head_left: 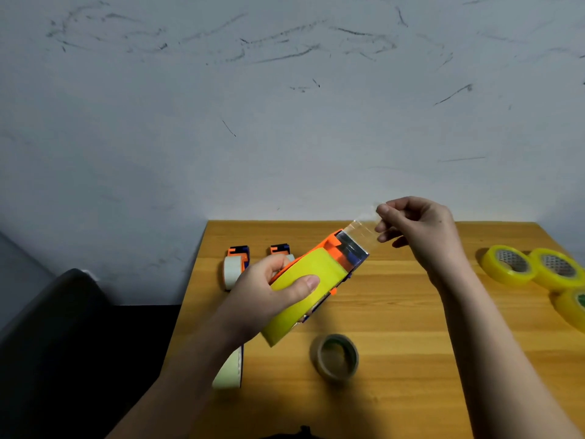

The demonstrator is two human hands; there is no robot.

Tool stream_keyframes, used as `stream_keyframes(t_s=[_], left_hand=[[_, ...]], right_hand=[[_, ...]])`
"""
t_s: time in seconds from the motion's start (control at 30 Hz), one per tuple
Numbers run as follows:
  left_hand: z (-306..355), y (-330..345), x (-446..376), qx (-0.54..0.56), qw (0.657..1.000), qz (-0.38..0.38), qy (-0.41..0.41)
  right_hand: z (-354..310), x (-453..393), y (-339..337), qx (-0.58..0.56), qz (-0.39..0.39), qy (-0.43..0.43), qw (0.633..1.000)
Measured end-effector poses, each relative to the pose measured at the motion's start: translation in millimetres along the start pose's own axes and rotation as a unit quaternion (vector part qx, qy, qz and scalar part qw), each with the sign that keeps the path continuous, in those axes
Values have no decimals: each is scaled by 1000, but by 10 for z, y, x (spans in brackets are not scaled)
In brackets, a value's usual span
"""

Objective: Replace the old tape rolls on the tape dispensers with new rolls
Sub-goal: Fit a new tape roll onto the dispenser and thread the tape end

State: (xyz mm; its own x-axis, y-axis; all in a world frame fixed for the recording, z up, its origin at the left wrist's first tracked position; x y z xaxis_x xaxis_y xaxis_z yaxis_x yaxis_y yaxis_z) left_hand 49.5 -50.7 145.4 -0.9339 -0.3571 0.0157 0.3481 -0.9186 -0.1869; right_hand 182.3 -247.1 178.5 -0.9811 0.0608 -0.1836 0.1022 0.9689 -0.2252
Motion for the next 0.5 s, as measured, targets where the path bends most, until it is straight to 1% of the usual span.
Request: stream_keyframes(t_s=[0.1,0.27,0.37,0.5], left_hand=[[32,23,9,8,1000,9,5],[60,-1,14,4,999,40,21],[74,-4,17,5,999,36,24],[88,-25,17,15,999,36,33]], right_hand=[[20,-30,3,3,11,-3,1000],[68,-37,-38,-28,53,20,998],[51,-53,-39,-20,44,21,999],[43,-86,-42,7,1,45,999]])
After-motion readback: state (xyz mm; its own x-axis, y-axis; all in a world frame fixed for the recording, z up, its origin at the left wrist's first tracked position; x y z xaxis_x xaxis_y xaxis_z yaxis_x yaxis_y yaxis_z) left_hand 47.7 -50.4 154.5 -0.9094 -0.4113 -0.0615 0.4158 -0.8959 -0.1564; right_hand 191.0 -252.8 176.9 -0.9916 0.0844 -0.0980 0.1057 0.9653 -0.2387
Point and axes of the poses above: each hand's wrist, its own x-axis away from the middle knuckle, its own y-axis out of the palm, z = x × y, the point moved 4 cm from there along -x, towards the middle knuckle, and after that the axes turned 14 degrees about z, right-handed, at the moved point
